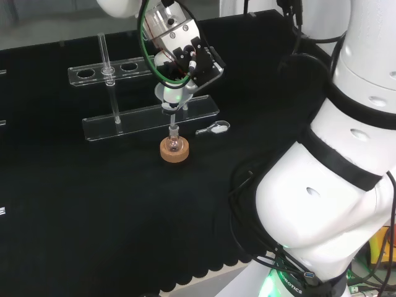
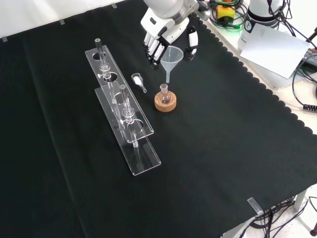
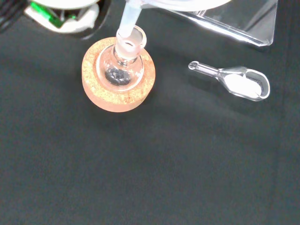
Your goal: Place the funnel on the round-bottom flask.
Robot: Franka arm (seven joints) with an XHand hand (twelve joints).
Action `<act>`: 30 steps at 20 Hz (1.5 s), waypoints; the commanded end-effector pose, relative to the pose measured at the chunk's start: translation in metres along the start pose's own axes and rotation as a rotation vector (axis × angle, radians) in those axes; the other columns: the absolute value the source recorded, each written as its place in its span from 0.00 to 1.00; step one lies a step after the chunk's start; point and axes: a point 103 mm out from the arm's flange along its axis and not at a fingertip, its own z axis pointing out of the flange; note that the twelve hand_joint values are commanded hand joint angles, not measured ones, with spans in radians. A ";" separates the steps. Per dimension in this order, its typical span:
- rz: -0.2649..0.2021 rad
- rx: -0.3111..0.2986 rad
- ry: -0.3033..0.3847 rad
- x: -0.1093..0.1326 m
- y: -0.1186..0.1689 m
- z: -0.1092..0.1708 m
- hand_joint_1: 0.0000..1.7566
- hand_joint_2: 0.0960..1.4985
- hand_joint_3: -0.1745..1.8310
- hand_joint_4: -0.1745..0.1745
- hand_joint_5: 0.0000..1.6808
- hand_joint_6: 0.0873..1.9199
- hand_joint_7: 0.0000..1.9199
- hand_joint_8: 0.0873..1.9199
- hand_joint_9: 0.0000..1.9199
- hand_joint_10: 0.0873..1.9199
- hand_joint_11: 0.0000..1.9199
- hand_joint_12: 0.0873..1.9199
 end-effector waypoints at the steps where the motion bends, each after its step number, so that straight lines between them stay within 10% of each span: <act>1: 0.003 0.005 0.006 -0.004 0.008 0.004 0.54 0.35 0.45 0.54 0.31 0.20 0.24 0.33 0.43 0.22 0.34 0.66; 30: -0.010 0.076 0.009 0.000 0.042 0.027 0.54 0.36 0.45 0.55 0.31 0.24 0.24 0.33 0.43 0.23 0.34 0.66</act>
